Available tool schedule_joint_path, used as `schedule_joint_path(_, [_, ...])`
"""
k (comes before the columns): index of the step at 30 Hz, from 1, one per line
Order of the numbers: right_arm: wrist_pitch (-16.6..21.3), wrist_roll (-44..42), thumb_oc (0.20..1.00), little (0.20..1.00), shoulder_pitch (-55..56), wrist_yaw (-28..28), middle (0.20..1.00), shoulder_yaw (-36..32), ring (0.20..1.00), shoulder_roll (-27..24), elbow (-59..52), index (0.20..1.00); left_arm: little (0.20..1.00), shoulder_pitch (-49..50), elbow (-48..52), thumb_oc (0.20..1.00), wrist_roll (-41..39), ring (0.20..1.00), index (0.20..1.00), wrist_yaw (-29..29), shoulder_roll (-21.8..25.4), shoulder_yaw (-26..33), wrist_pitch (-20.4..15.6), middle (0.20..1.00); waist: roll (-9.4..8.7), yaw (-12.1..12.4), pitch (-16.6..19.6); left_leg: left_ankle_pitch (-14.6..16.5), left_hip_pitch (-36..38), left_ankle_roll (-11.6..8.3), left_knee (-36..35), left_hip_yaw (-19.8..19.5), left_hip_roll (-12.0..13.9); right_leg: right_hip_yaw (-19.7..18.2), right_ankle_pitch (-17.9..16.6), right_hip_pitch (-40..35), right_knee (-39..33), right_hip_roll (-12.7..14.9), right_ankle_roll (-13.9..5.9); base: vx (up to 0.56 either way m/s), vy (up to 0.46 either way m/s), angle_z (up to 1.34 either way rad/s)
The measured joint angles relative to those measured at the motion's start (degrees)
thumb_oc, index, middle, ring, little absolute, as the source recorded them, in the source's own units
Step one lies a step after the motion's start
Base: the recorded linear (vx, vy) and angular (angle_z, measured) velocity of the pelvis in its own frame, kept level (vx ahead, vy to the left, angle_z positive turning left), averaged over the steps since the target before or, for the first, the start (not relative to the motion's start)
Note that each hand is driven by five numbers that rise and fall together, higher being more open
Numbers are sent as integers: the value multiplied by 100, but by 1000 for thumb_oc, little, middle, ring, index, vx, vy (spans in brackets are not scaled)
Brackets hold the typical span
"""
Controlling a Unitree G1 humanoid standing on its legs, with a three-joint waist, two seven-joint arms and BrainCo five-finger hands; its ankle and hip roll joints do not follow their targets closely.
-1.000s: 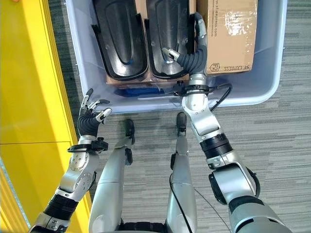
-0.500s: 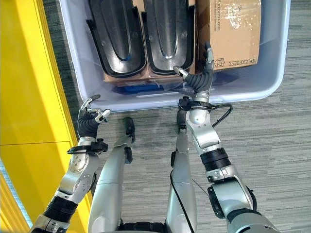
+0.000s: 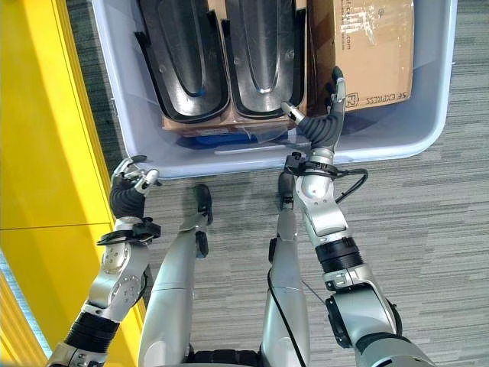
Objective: Move parts from the plastic box to the shelf.
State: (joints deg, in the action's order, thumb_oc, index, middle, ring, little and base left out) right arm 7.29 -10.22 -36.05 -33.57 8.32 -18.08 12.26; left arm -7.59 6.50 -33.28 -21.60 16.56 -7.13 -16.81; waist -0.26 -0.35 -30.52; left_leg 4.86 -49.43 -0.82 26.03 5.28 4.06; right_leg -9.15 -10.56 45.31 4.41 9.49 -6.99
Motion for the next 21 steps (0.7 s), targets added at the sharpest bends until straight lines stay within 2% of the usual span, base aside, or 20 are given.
schedule_joint_path(5, [13, -27, 1000, 1000, 8, 73, 1000, -12, 1000, 1, 0, 1000, 1000, -67, 421, 1000, -273, 1000, 1000, 35, -22, 164, -275, 1000, 0, 6, 0, 1, 13, 1, 1, 1, -3, 0, 0, -1, 24, 5, 0, 0, 0, 0])
schedule_joint_path(10, [17, -30, 1000, 1000, 9, 122, 1000, -10, 1000, 0, 1, 1000, 1000, -70, 523, 1000, -603, 1000, 1000, 126, -98, 157, -366, 1000, 1, 10, 0, 0, 24, 1, -2, 1, -2, 0, 0, -1, 33, 1, 0, 0, 0, 0])
schedule_joint_path(21, [-67, 37, 1000, 1000, -328, 161, 1000, 30, 1000, -161, 575, 1000, 1000, -230, 633, 1000, -614, 1000, 1000, 136, -180, 179, -493, 1000, 10, 155, -4, -1, 31, 0, -3, 0, -3, 0, 0, -2, 50, 3, 0, 0, 0, 0])
